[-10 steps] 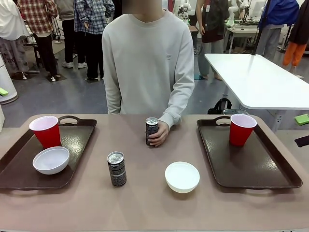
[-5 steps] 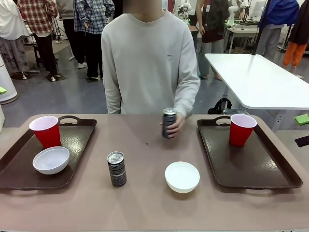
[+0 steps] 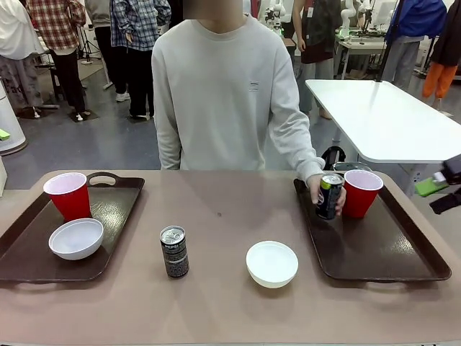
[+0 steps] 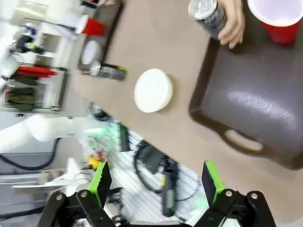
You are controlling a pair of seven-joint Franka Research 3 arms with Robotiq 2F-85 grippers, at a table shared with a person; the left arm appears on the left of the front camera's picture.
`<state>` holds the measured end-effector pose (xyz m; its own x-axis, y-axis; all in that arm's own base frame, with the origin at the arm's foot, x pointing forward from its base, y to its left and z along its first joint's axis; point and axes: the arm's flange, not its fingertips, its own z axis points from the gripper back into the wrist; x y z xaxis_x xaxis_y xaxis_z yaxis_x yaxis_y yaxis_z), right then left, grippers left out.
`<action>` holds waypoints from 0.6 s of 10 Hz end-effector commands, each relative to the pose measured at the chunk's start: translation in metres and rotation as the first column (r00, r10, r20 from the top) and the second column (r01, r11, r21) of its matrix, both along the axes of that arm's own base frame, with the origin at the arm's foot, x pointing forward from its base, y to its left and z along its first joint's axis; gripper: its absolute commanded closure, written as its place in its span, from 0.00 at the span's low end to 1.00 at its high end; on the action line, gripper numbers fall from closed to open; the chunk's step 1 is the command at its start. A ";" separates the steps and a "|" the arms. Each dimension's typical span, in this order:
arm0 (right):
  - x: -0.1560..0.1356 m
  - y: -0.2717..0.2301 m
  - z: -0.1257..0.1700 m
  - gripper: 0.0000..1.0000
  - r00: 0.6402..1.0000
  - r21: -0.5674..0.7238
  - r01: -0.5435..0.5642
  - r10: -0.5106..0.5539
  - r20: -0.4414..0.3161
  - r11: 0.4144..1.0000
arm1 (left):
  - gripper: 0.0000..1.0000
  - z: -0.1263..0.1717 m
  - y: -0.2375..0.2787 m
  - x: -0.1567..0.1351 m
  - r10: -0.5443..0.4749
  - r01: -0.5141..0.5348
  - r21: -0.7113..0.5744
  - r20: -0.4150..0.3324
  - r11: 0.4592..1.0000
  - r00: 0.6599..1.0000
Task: Prepare tableware on both trays.
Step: Pick up a Picnic Bowl from the table and place it on a Handle tray.
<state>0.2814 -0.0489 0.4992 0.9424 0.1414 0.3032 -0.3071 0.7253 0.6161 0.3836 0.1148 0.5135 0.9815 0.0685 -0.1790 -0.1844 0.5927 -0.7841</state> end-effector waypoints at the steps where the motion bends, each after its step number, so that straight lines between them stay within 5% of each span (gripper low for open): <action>1: -0.017 0.055 -0.053 0.00 0.999 -0.164 0.044 -0.047 -0.012 0.986 | 0.02 0.001 0.000 -0.002 0.006 -0.006 0.007 -0.019 1.000 1.000; 3: -0.019 0.088 -0.062 0.00 0.998 -0.218 0.059 -0.060 0.002 0.974 | 0.02 0.001 0.000 -0.002 0.006 -0.006 0.007 -0.019 1.000 1.000; 4: 0.018 0.042 -0.001 0.00 1.000 -0.162 0.005 -0.003 0.012 0.987 | 0.02 0.001 0.000 -0.002 0.006 -0.006 0.007 -0.019 1.000 1.000; 6: 0.018 0.042 -0.001 0.00 1.000 -0.162 0.005 -0.003 0.012 0.987 | 0.02 0.001 0.000 -0.002 0.006 -0.006 0.007 -0.019 1.000 1.000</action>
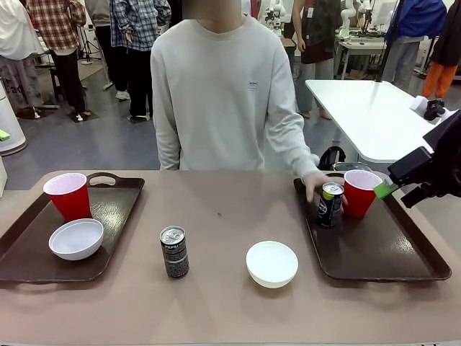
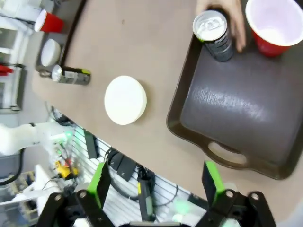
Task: Prepare tableware on both trays.
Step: Pick up a Picnic Bowl from the table and place it on a Handle tray.
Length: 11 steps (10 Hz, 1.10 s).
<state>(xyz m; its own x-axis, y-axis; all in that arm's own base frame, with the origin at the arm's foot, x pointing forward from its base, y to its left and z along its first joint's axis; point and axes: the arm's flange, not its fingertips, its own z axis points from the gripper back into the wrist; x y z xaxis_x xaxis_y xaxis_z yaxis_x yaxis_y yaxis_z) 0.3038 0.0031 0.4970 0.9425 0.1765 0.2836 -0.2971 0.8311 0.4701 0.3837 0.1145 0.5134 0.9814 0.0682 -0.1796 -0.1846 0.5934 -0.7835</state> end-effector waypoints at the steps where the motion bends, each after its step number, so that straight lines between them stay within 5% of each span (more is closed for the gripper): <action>1: -0.004 -0.010 0.001 0.00 1.000 0.021 -0.016 0.016 0.000 1.000 | 0.02 0.001 0.001 -0.002 0.007 -0.007 0.006 -0.019 1.000 1.000; 3: -0.002 -0.006 0.001 0.00 1.000 0.013 0.004 -0.004 0.002 1.000 | 0.02 0.001 0.001 -0.002 0.007 -0.007 0.006 -0.019 1.000 1.000; 5: -0.002 0.054 -0.007 0.00 0.997 -0.061 0.077 -0.076 0.019 0.995 | 0.02 0.001 0.001 -0.002 0.007 -0.007 0.006 -0.019 1.000 1.000; 11: 0.014 0.197 -0.065 0.00 0.989 -0.431 0.148 -0.146 0.038 0.890 | 0.02 0.001 0.001 -0.002 0.007 -0.007 0.006 -0.019 1.000 1.000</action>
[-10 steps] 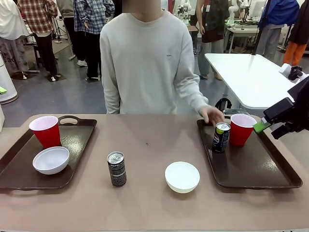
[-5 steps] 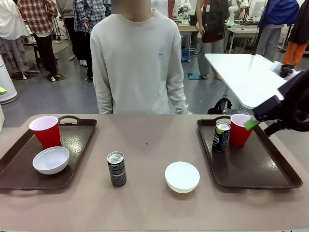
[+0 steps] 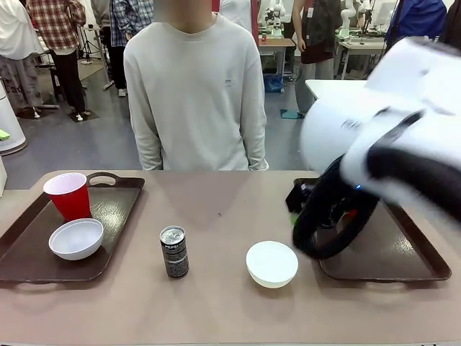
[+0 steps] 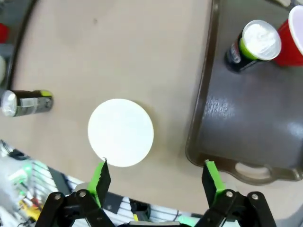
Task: Prepare tableware on both trays.
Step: Pick up a Picnic Bowl from the table and place it on a Handle tray.
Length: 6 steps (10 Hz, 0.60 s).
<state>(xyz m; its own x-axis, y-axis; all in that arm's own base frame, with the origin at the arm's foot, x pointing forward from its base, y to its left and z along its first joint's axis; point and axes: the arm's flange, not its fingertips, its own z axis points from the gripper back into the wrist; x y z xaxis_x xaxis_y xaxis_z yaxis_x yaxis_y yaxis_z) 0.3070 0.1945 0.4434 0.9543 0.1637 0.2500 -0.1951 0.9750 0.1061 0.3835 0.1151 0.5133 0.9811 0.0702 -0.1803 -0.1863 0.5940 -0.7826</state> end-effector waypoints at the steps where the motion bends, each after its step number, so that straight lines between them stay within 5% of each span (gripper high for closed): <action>1: 0.011 0.012 -0.024 0.00 0.997 -0.079 0.018 -0.023 -0.071 0.997 | 0.02 0.001 0.000 -0.002 0.005 -0.005 0.005 -0.018 1.000 1.000; 2: 0.007 0.007 -0.027 0.00 0.985 -0.077 -0.055 0.042 -0.165 0.996 | 0.02 0.001 0.000 -0.002 0.005 -0.005 0.005 -0.018 1.000 1.000; 3: -0.002 0.012 -0.018 0.00 1.000 -0.042 0.001 -0.003 -0.031 0.999 | 0.02 0.001 0.000 -0.002 0.005 -0.005 0.005 -0.018 1.000 1.000; 6: -0.003 0.014 -0.028 0.00 0.997 -0.064 -0.010 0.005 -0.071 0.998 | 0.02 0.001 0.000 -0.002 0.005 -0.005 0.005 -0.018 1.000 1.000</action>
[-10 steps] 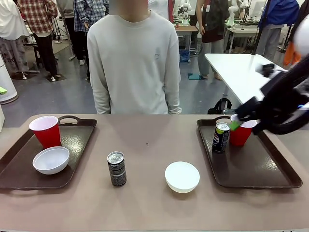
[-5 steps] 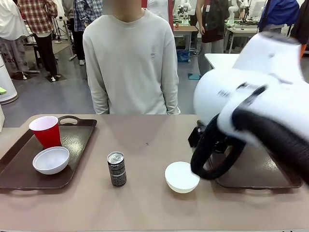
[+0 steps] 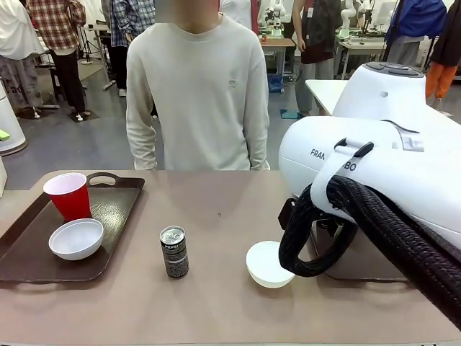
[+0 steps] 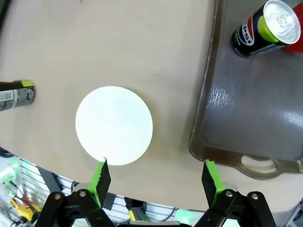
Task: Prepare tableware on both trays.
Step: Pick up a Picnic Bowl from the table and place it on a Handle tray.
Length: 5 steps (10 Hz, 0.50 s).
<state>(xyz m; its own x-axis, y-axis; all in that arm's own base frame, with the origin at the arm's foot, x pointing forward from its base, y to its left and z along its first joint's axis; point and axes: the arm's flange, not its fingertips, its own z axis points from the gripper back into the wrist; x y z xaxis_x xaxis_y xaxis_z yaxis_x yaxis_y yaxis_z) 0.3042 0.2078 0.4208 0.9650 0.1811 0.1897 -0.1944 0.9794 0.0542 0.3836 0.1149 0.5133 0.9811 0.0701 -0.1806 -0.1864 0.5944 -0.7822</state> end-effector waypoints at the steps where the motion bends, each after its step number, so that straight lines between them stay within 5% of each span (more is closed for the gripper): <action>1: 0.007 -0.002 -0.021 0.00 0.996 -0.021 -0.024 0.023 -0.084 0.999 | 0.02 0.002 0.000 -0.002 0.005 -0.005 0.005 -0.018 1.000 1.000; 5: 0.030 0.011 -0.075 0.00 0.984 -0.025 0.025 -0.029 -0.175 0.999 | 0.02 0.002 0.000 -0.002 0.005 -0.005 0.005 -0.018 1.000 1.000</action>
